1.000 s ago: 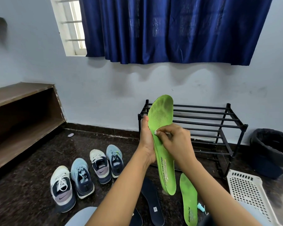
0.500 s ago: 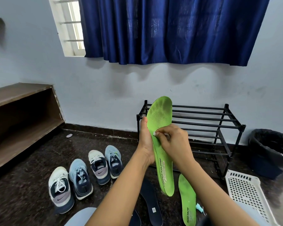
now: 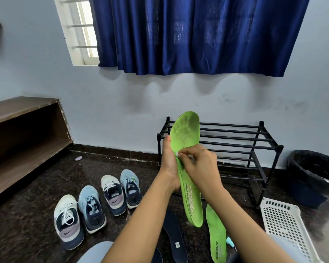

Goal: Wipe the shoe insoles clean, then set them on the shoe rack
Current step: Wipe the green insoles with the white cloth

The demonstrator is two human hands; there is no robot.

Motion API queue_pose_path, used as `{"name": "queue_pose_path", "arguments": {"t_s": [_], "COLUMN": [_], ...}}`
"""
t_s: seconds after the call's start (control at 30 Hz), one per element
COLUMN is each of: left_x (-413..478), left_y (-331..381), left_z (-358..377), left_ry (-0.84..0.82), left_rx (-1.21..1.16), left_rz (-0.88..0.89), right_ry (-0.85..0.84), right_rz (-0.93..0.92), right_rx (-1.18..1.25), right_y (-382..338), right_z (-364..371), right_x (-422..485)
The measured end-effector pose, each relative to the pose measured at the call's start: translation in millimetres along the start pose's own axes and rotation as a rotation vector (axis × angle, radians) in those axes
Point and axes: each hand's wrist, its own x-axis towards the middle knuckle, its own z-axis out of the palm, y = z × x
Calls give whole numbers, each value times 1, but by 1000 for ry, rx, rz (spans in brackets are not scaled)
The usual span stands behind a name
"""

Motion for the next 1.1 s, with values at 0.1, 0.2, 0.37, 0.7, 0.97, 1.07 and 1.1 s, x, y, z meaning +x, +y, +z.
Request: {"name": "queue_pose_path", "arguments": {"t_s": [0.1, 0.2, 0.37, 0.7, 0.97, 1.07, 1.1], "left_x": [0, -1, 1, -2, 0, 1, 1], "left_y": [0, -7, -14, -11, -17, -12, -11], "left_z": [0, 6, 8, 6, 6, 0, 0], "left_ry": [10, -52, -61, -10, -35, 12, 21], "left_rx": [-4, 0, 1, -18, -10, -2, 3], "left_rz": [-11, -37, -44, -91, -94, -85, -93], "right_ry": [3, 92, 126, 76, 75, 8, -4], "right_rz": [51, 106, 168, 49, 86, 36, 34], "right_rx": [54, 39, 49, 22, 52, 40, 44], "right_y": [2, 9, 9, 2, 3, -1, -1], "right_z": [-1, -4, -9, -4, -7, -5, -6], "right_x": [6, 17, 19, 14, 13, 7, 6]}}
